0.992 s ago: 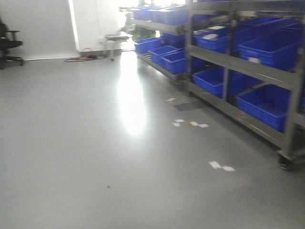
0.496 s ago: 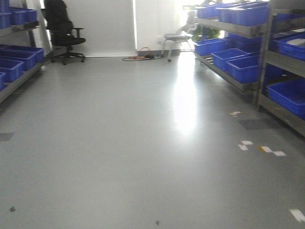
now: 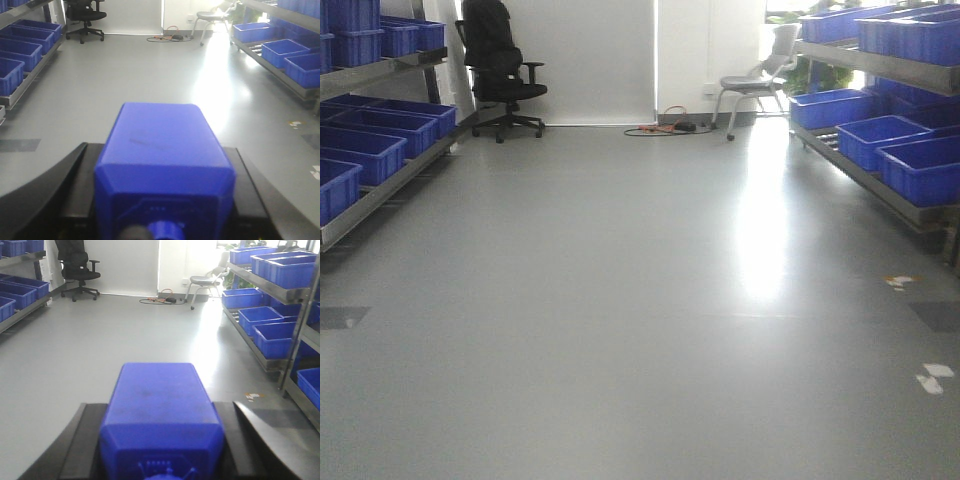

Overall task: Pick and sort blue part to right shelf
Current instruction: 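Drive the base along the aisle up to the shelf of blue bins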

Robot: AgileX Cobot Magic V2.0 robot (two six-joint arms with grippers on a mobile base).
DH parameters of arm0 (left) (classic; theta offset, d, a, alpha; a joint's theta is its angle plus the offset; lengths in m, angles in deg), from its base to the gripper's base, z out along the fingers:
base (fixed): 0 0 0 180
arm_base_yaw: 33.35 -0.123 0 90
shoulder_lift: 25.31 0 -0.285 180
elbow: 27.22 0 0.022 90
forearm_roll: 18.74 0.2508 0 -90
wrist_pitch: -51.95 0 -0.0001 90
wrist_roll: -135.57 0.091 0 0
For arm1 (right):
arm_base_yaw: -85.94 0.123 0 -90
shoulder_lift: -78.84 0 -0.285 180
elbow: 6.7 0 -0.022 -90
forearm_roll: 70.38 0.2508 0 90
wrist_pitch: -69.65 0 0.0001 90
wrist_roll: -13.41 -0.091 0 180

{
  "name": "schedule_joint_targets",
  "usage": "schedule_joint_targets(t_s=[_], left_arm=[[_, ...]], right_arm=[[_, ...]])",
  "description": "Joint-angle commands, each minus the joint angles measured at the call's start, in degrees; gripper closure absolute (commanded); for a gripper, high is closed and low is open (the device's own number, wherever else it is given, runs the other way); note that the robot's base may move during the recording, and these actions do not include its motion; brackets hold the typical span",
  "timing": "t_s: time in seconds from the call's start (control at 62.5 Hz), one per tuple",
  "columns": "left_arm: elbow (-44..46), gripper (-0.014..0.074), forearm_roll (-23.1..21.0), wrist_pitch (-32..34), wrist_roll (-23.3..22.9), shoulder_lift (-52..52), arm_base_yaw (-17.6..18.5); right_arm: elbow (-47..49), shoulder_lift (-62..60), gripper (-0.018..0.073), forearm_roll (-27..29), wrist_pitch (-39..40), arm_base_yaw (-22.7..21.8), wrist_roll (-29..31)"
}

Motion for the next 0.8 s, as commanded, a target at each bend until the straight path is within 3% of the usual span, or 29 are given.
schedule_joint_targets(t_s=[0.0, 0.784], left_arm=[[1.5, 0.0265, -0.4, 5.2, -0.3, 0.8, 0.0], [1.5, 0.0265, -0.4, 5.2, -0.3, 0.8, 0.0]], right_arm=[[1.8, 0.6, 0.0249, -0.4, 5.6, -0.3, 0.5], [1.8, 0.6, 0.0249, -0.4, 5.6, -0.3, 0.5]])
